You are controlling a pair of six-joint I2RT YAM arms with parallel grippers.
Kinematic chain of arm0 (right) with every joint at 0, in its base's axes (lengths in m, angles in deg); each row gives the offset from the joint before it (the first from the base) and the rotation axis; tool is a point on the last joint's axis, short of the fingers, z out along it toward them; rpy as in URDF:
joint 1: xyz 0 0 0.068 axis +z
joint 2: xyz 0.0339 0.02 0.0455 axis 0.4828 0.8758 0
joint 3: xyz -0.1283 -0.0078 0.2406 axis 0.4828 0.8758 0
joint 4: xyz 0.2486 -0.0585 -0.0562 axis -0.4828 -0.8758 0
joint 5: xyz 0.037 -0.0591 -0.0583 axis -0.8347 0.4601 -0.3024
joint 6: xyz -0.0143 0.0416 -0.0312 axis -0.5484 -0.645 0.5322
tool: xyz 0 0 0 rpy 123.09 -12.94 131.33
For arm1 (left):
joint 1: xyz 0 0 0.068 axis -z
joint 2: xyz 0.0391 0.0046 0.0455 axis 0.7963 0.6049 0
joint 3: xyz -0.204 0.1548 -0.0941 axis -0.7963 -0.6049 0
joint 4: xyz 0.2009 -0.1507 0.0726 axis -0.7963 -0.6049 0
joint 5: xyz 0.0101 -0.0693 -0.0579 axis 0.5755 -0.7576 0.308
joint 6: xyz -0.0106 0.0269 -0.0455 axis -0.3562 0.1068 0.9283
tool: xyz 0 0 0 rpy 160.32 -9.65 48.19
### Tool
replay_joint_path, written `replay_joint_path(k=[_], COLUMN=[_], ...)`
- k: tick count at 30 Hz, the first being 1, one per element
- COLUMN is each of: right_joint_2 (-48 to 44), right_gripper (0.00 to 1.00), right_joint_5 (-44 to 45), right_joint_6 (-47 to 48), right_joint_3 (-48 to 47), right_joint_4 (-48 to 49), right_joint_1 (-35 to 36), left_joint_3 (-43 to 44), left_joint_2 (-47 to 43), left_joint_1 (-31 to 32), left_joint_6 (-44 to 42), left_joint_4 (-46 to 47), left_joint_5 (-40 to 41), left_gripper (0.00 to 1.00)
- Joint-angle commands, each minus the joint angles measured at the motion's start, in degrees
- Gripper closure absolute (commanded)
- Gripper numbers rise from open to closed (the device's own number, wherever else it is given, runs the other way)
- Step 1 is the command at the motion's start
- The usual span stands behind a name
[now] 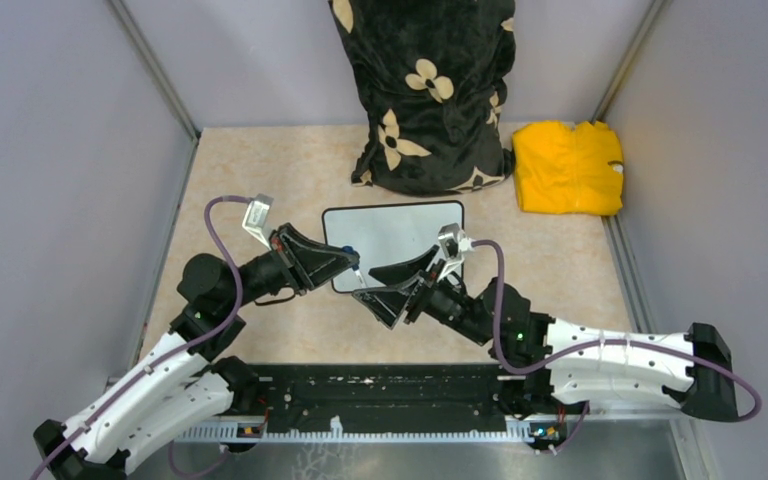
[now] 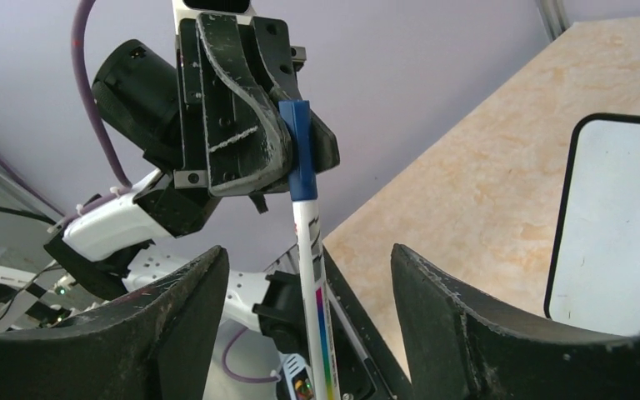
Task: Write a sentence on the whiteboard
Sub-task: Open the whiteboard marker at the center of the board.
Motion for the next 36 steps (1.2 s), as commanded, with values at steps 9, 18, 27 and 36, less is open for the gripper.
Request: replay_joint_path(k=[9,18,27,36], right_joint_2=[4.1,5.6,5.5,4.0], right_gripper=[0.48,0.75,1.0,1.0], right_joint_5=[0.0,-0.8,-2.2,-3.9], right_joint_6=[-0.2,-1.0,-0.7,-1.2], right_joint_3=[-5.6,-5.7,-4.9,-2.3], right_joint_4=[3.6,4.1,2.8,2.4], right_joint_1=[0.2,0.2,0.2,0.2], left_joint_3=[0.4,0.2,0.4,0.4], left_joint_2=[-1.3,-2.0,-4.9,-8.5], left_joint_1=[0.2,0.2,0.2,0.2], left_joint_6=[1.2,1.5,-0.2,-2.2], left_joint_4=[2.5,2.3,-0.7,-3.9], left_joint_5=[-2.7,-2.4,3.2,10.1], left_gripper=[1.0,1.0,1.0,1.0])
